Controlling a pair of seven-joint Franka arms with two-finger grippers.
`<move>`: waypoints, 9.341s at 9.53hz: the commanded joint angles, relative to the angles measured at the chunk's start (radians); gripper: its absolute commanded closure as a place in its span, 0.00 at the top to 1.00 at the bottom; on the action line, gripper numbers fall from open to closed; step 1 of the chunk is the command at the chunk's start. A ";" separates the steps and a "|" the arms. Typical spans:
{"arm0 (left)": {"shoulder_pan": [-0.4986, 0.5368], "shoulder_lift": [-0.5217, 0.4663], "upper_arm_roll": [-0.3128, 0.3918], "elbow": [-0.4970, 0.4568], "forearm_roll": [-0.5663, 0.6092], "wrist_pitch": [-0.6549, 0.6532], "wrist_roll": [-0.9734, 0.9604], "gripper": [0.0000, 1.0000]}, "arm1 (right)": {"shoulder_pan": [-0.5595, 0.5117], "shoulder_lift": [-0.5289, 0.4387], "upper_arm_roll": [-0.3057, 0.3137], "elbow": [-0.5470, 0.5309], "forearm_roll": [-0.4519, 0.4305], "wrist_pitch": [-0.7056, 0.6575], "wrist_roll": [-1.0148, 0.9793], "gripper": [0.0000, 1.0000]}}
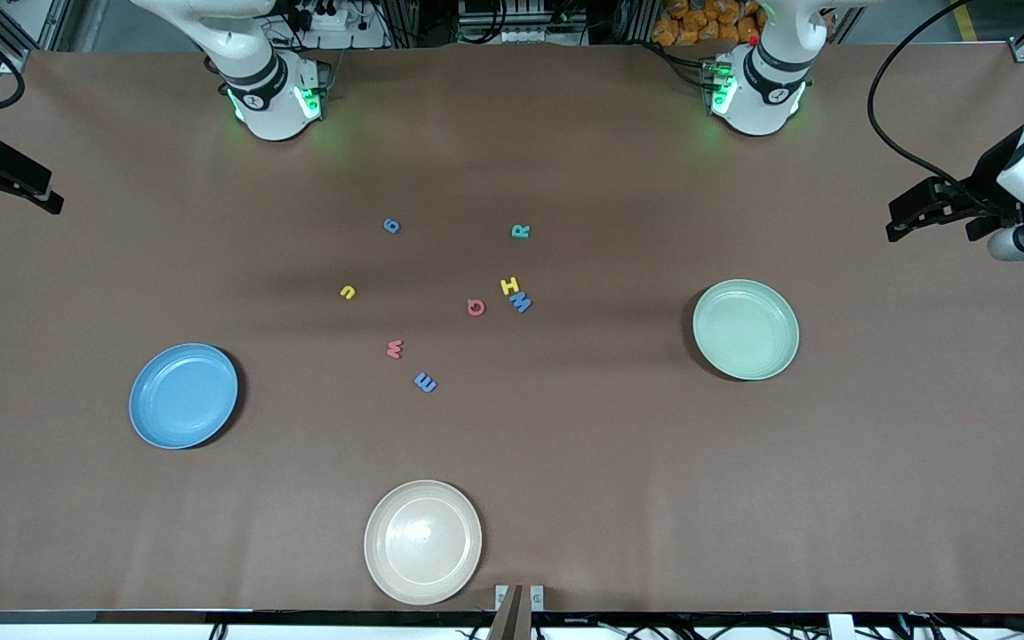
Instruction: Sort upper and lower case letters into plates
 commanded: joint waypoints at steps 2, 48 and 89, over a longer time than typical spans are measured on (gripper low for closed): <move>0.001 -0.002 0.008 0.005 -0.011 -0.003 0.029 1.00 | -0.004 0.008 0.002 0.019 0.009 -0.005 0.012 1.00; -0.710 0.563 -0.225 -0.488 0.265 1.058 -1.968 0.80 | 0.176 0.286 0.003 -0.585 0.097 0.730 -0.121 1.00; 0.436 0.439 -0.699 -0.532 0.599 0.557 -0.399 1.00 | 0.462 0.367 -0.005 -0.957 0.064 1.349 -0.448 1.00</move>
